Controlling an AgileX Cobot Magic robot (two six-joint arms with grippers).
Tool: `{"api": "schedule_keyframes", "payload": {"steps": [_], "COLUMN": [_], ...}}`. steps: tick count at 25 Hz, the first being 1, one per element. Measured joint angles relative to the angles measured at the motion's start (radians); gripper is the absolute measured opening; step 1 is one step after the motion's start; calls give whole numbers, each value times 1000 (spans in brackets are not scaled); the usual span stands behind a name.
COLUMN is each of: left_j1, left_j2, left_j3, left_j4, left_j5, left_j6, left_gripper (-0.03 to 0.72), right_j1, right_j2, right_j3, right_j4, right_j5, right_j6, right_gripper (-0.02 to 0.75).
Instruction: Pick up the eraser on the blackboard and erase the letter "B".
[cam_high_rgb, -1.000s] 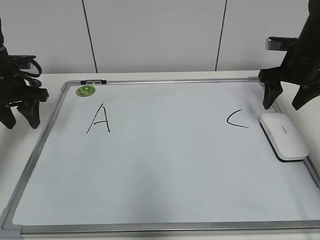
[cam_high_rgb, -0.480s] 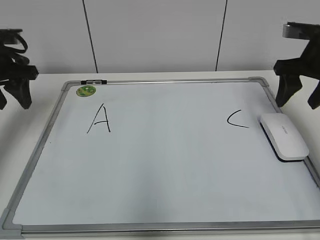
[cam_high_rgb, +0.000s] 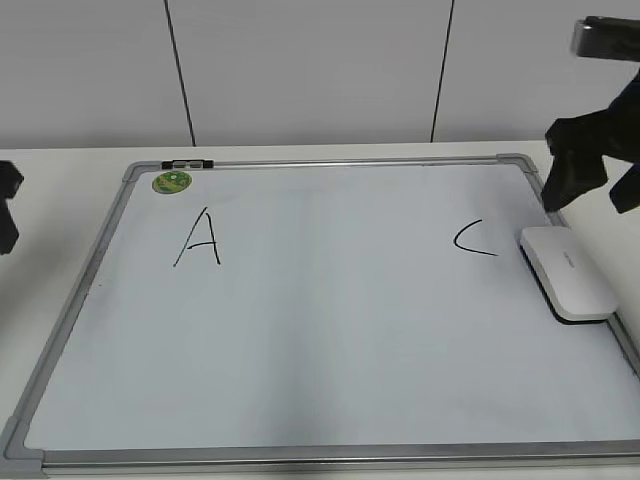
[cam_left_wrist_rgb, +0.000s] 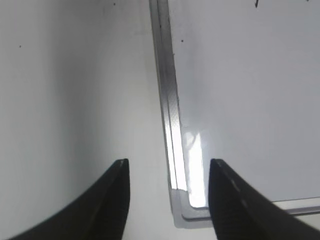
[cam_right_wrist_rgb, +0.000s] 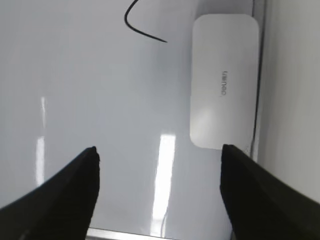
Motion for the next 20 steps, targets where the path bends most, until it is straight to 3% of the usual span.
{"api": "schedule_keyframes", "payload": {"steps": [9, 20], "left_j1": [-1, -1], "left_j2": [-317, -753], "left_j3": [237, 374], "left_j4": [52, 60], "left_j5": [-50, 67], "left_j6": [0, 0], "left_gripper": [358, 346], "right_j1": [71, 94], "right_j2": [-169, -585], "right_j3": [221, 557], "right_j4": [-70, -57], "right_j5": [-27, -29], "right_j6": [15, 15], "right_gripper": [555, 554]}}
